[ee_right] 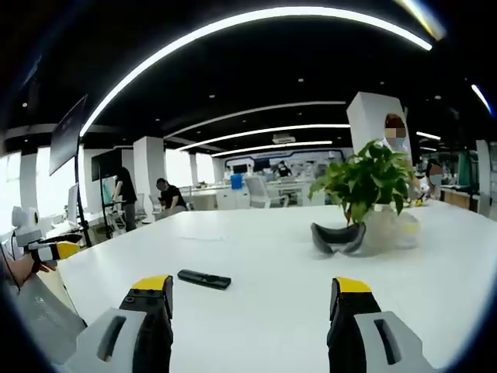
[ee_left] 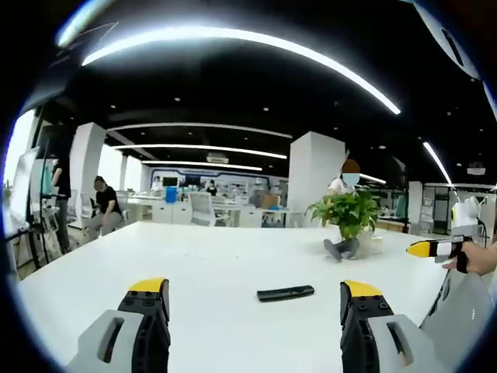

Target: Press the specified remote control buttons in sequence, fully releasing each button before pressing the next.

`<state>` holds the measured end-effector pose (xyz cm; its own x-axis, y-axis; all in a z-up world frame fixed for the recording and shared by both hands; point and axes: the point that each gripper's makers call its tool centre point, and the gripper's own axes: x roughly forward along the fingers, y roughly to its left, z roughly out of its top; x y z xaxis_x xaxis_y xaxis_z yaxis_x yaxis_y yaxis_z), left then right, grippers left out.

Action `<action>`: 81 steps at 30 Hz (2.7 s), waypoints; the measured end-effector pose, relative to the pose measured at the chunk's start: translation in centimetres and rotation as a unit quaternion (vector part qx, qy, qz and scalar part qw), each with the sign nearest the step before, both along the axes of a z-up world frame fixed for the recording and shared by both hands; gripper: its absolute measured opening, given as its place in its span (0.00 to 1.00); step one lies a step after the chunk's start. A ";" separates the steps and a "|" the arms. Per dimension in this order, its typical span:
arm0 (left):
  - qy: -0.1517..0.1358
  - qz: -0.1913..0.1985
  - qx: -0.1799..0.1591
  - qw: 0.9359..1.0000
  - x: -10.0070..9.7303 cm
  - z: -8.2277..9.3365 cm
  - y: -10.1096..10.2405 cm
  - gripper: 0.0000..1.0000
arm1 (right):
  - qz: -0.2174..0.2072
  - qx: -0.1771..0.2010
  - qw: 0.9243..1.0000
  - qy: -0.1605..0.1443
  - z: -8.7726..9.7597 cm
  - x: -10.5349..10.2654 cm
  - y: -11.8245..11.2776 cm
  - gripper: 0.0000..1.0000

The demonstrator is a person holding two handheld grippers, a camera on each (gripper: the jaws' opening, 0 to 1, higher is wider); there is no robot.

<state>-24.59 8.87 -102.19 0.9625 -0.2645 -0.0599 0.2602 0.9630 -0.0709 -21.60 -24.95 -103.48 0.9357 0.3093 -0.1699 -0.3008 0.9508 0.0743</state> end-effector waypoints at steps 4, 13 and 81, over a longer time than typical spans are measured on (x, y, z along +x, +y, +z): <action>0.041 -0.005 0.023 0.999 0.2 -1.5 -0.4 0.94 | 0.015 -0.001 1.000 0.013 -0.4 0.0 0.6 0.81; 0.027 -0.035 -0.005 0.999 0.2 -0.1 -2.2 0.94 | 0.032 -0.017 0.999 0.039 -1.5 -0.1 1.5 0.80; 0.114 -0.106 -0.107 0.982 4.2 1.1 -2.7 0.93 | 0.052 -0.042 0.995 0.079 -3.3 -0.5 1.2 0.66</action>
<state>-20.36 6.16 -101.09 0.8531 -0.4866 -0.1883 0.4064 0.8460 -0.3451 -22.09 -23.78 -106.83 0.8586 0.3823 -0.3416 -0.3897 0.9196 0.0498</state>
